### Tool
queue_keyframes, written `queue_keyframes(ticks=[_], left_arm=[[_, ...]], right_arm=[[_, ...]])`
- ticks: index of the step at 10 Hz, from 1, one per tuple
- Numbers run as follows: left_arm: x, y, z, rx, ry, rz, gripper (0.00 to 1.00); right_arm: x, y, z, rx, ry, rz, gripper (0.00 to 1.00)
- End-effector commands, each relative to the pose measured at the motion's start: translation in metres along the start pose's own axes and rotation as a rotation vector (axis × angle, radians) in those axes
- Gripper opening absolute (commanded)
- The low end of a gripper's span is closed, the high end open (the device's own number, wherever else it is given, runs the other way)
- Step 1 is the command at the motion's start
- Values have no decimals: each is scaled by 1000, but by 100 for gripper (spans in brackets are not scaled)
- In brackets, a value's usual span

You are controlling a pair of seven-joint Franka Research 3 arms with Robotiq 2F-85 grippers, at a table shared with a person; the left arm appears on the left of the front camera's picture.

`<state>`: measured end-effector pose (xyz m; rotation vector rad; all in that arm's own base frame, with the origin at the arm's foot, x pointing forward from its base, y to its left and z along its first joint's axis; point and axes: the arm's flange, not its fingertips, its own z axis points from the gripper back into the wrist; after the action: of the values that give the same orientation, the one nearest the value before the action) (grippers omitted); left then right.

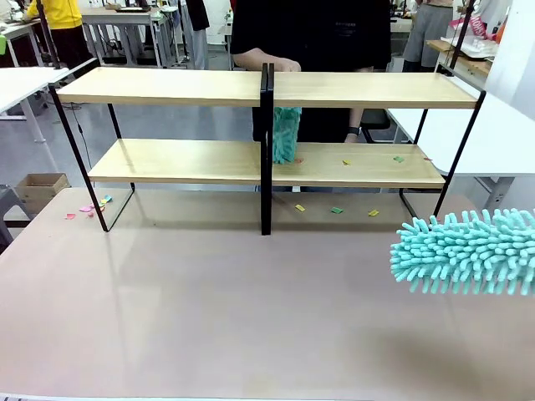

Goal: Clean the shelves.
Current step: Clean another randomly selected level of the Shelf with the Duster.

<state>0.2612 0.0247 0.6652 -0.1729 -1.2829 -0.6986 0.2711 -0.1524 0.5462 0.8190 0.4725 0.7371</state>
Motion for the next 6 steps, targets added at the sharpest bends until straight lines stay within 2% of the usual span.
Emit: queue_keyframes(ticks=[1, 6], left_arm=[[0, 0, 0, 6, 4, -2, 100], [0, 0, 0, 6, 4, -2, 100]], right_arm=[[0, 2, 5, -7, -8, -7, 13], [0, 2, 5, -7, -8, -7, 13]])
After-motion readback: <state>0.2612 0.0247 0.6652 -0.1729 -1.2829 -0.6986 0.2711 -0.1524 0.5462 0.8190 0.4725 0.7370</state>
